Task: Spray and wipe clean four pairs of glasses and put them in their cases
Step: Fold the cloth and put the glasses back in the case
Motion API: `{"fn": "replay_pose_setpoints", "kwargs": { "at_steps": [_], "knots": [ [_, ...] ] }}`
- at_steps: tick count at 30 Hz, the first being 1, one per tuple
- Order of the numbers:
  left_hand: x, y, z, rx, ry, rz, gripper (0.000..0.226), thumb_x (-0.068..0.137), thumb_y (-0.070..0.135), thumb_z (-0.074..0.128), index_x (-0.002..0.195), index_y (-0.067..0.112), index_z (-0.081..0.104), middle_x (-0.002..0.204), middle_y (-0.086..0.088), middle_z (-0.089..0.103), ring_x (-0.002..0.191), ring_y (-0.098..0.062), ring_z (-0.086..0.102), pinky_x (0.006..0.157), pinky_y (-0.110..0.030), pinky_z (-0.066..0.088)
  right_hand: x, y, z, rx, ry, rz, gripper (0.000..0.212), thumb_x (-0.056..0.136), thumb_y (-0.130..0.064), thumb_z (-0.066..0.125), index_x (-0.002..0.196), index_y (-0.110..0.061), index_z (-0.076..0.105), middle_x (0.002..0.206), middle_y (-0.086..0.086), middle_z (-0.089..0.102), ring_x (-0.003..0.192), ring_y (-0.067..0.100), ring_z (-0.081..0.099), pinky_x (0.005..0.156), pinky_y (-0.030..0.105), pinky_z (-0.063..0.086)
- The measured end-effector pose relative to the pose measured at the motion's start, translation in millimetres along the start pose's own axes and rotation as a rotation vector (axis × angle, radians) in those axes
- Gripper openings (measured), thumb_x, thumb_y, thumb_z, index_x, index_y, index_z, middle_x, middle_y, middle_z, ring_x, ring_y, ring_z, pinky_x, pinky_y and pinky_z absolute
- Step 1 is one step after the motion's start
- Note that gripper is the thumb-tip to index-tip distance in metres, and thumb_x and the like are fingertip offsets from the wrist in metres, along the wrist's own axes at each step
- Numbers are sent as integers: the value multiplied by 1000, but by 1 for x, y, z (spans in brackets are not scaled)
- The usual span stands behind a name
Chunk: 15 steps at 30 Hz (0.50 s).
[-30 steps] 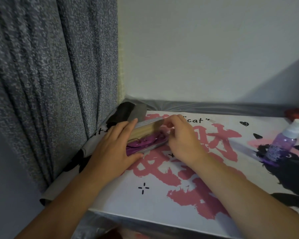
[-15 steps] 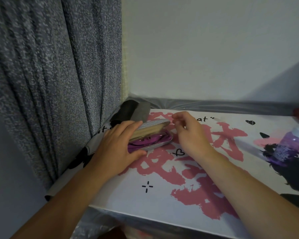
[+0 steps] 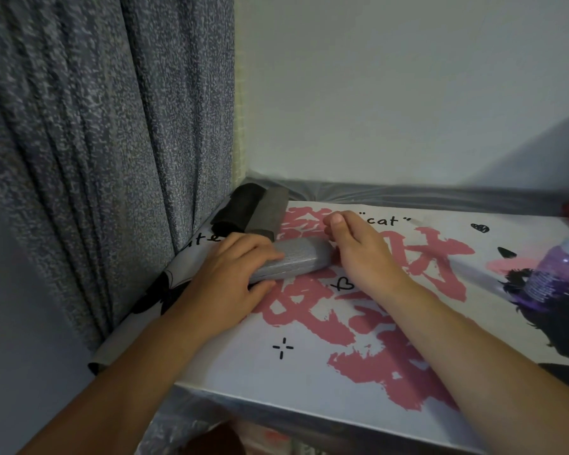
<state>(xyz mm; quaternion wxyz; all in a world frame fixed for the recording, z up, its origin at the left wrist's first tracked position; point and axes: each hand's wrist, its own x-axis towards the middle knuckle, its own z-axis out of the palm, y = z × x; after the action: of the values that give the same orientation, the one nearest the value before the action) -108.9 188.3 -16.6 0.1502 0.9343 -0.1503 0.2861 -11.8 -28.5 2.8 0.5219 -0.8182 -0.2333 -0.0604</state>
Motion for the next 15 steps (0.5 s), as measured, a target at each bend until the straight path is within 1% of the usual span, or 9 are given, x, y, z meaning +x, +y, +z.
{"fn": "replay_pose_setpoints", "kwargs": {
  "at_steps": [2, 3, 4, 5, 7, 9, 11, 13, 15],
  "knots": [
    [-2, 0, 0, -72, -21, -37, 40, 81, 20, 81, 119, 21, 67, 130, 9, 50, 122, -14, 49, 105, -29, 41, -1, 0, -1, -13, -46, -2, 37, 107, -42, 37, 113, -16, 62, 110, 2, 66, 105, 20, 61, 88, 35, 49],
    [-2, 0, 0, -106, -30, -67, 39, 82, 20, 81, 118, 22, 67, 132, 9, 47, 125, -13, 48, 106, -25, 38, -1, 0, -2, -13, -112, -3, 34, 106, -42, 41, 121, -20, 62, 117, -3, 65, 108, 16, 60, 88, 31, 47],
    [-3, 0, 0, -134, -35, -97, 39, 82, 19, 81, 117, 23, 67, 135, 11, 44, 128, -10, 46, 107, -22, 35, -2, -1, -3, -13, -209, -5, 34, 104, -42, 48, 131, -24, 58, 126, -7, 61, 114, 12, 56, 92, 27, 44],
    [-2, 0, 0, -160, -38, -126, 39, 81, 17, 82, 116, 25, 66, 136, 13, 41, 130, -7, 44, 108, -19, 32, -4, -1, -4, -47, -302, -23, 42, 101, -41, 55, 141, -28, 52, 134, -10, 56, 120, 9, 51, 98, 26, 41],
    [-2, 1, -1, -205, -40, -176, 40, 81, 15, 82, 114, 28, 63, 137, 18, 38, 133, -1, 40, 109, -17, 29, -5, -1, -7, -228, -402, -121, 60, 93, -38, 67, 148, -33, 44, 139, -9, 52, 126, 10, 44, 107, 32, 38],
    [-3, 2, -2, -234, -44, -191, 44, 82, 14, 81, 115, 34, 60, 138, 22, 37, 134, 2, 38, 111, -19, 28, -6, -3, -11, -395, -430, -194, 70, 87, -38, 72, 149, -36, 40, 139, -9, 52, 126, 12, 39, 109, 38, 36],
    [-4, 2, -3, -274, -63, -181, 49, 83, 16, 81, 120, 38, 58, 139, 24, 37, 135, 3, 37, 113, -22, 30, -9, -9, -20, -461, -475, -208, 73, 85, -42, 73, 150, -37, 39, 137, -11, 51, 124, 12, 38, 108, 36, 36],
    [-4, 4, -4, -301, -77, -168, 53, 84, 22, 80, 129, 36, 57, 141, 24, 36, 137, 2, 37, 112, -26, 33, -17, -15, -31, -512, -516, -189, 76, 83, -48, 74, 149, -35, 40, 126, -15, 49, 118, 9, 42, 104, 34, 40],
    [-2, 6, -4, -282, -26, -161, 51, 87, 29, 76, 134, 32, 56, 139, 21, 38, 135, 2, 39, 110, -21, 34, -28, -15, -42, -562, -491, -126, 80, 80, -52, 74, 149, -35, 38, 122, -16, 47, 115, 9, 46, 100, 33, 44]
  ]
}}
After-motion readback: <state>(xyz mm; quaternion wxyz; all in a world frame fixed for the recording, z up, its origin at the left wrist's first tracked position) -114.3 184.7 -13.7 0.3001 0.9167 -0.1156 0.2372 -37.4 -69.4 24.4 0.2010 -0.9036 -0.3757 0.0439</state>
